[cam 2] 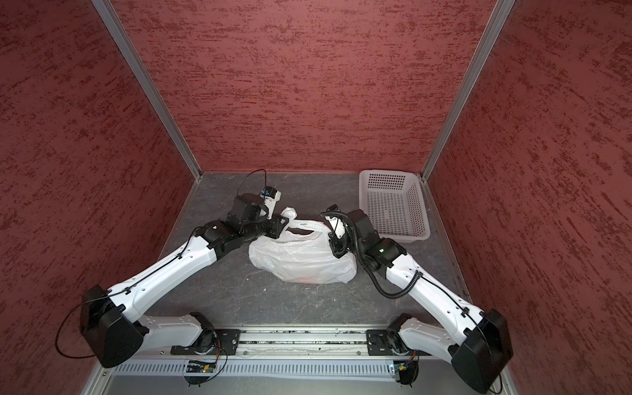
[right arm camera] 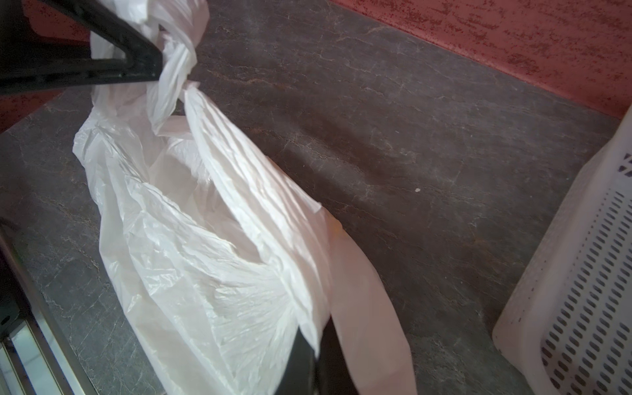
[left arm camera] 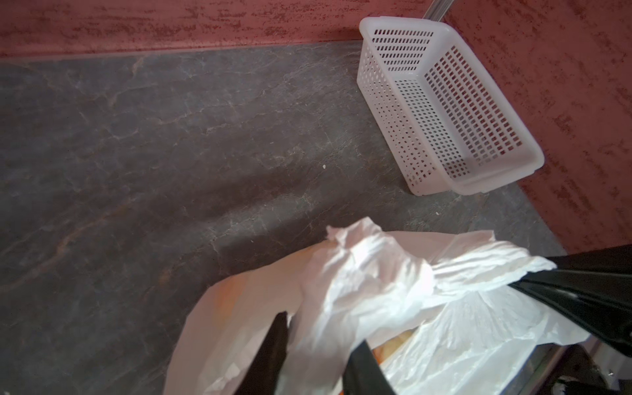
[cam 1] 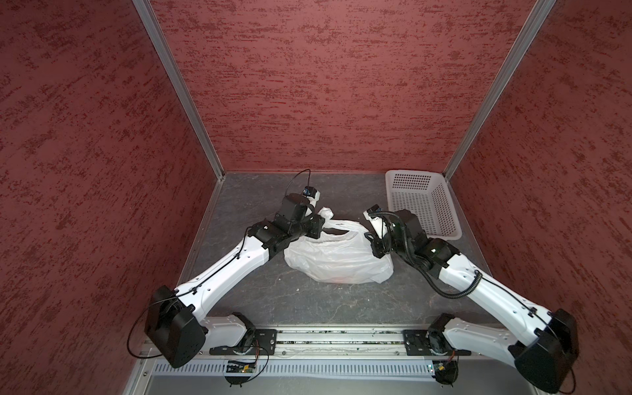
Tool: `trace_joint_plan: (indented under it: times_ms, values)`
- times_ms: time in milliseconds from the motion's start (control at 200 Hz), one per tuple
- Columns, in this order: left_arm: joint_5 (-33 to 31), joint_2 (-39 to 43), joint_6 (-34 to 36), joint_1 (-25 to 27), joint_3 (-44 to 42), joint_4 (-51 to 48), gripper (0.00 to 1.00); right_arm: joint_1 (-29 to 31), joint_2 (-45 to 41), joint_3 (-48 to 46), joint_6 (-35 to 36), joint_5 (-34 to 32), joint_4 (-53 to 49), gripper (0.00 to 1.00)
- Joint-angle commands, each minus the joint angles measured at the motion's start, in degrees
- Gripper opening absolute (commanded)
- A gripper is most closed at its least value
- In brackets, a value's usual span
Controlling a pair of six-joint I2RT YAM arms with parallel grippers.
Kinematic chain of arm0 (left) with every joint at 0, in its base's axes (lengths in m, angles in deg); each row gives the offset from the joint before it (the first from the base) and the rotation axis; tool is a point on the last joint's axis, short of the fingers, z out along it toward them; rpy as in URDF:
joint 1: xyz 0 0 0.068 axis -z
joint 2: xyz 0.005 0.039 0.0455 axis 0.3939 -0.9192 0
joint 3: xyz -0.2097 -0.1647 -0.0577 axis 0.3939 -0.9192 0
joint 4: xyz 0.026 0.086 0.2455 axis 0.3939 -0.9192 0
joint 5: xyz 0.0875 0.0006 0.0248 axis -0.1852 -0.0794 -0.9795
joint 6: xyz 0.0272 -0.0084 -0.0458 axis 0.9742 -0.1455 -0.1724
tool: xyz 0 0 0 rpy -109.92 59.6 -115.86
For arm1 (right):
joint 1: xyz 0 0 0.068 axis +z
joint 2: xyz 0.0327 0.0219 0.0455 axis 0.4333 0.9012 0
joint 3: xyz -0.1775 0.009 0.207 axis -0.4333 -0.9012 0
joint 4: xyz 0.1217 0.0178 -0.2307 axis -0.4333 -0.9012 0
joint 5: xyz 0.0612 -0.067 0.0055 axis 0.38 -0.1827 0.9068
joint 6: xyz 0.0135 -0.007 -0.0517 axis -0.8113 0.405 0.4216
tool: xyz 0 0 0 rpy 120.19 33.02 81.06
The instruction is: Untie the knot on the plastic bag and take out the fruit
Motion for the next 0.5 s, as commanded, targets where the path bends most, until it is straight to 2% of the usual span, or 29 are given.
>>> trace_joint_plan:
  times_ms: [0, 35, 276, 396, 496]
  values:
    - [2.40, -0.34, -0.38, -3.42, -1.35, 4.38, 0.05, 0.21, 0.28, -0.89, -1.86, -4.25, 7.11, 0.00]
    - [2.29, -0.70, -0.39, -4.38, -1.37, 5.12, 0.00, 0.27, 1.28, -0.81, -1.58, -5.42, 8.71, 0.00]
    - [-2.10, -1.79, 1.72, -9.07, 1.74, 7.82, 0.00, -2.49, 7.66, 3.29, -0.23, -9.94, 14.29, 0.00]
    - [-5.19, 2.12, 1.01, -10.40, 0.74, 8.38, 0.00, -3.66, 5.25, 2.14, -2.08, -10.71, 13.31, 0.00]
    - [-7.34, 7.93, -1.08, -9.72, -2.41, 8.40, 0.00, -3.78, -0.22, -1.45, -5.29, -9.31, 11.79, 0.00]
